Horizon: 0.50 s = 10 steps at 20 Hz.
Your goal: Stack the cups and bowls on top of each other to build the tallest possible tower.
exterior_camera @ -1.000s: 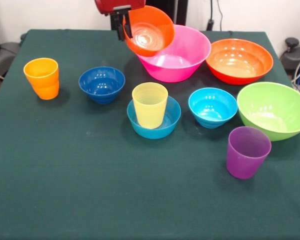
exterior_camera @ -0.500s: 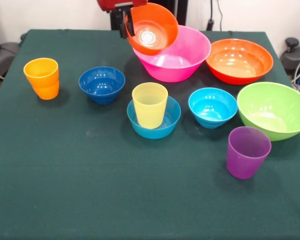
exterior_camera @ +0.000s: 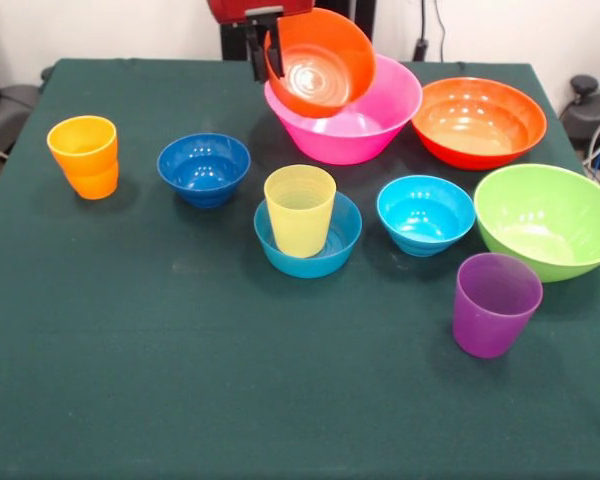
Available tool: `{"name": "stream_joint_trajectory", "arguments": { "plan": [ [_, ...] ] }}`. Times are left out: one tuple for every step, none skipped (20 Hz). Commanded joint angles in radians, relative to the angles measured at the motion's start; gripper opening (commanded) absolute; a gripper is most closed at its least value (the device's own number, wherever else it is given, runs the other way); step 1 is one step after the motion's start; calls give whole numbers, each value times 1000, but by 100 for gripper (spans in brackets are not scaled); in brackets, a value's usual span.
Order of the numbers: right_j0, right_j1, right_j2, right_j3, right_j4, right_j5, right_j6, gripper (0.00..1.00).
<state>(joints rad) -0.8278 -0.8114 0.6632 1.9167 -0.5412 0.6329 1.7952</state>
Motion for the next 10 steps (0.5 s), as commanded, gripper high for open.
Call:
{"name": "stream_joint_trajectory", "arguments": {
  "plan": [
    [64,47,-70,-119,2,130,13,0],
    [65,59,-72,-128,-2,125,12,0],
    [65,73,-73,-137,-3,121,11,0],
    [67,83,-74,-145,-3,119,11,0],
    [71,91,-75,-154,-1,122,12,0],
    [76,98,-75,-162,1,124,10,0],
    [81,104,-78,-169,2,129,11,0],
    [85,109,-80,-173,3,128,13,0],
    [88,116,-85,-174,0,116,17,0],
    [90,123,-88,-174,0,109,19,0]
  ]
}}
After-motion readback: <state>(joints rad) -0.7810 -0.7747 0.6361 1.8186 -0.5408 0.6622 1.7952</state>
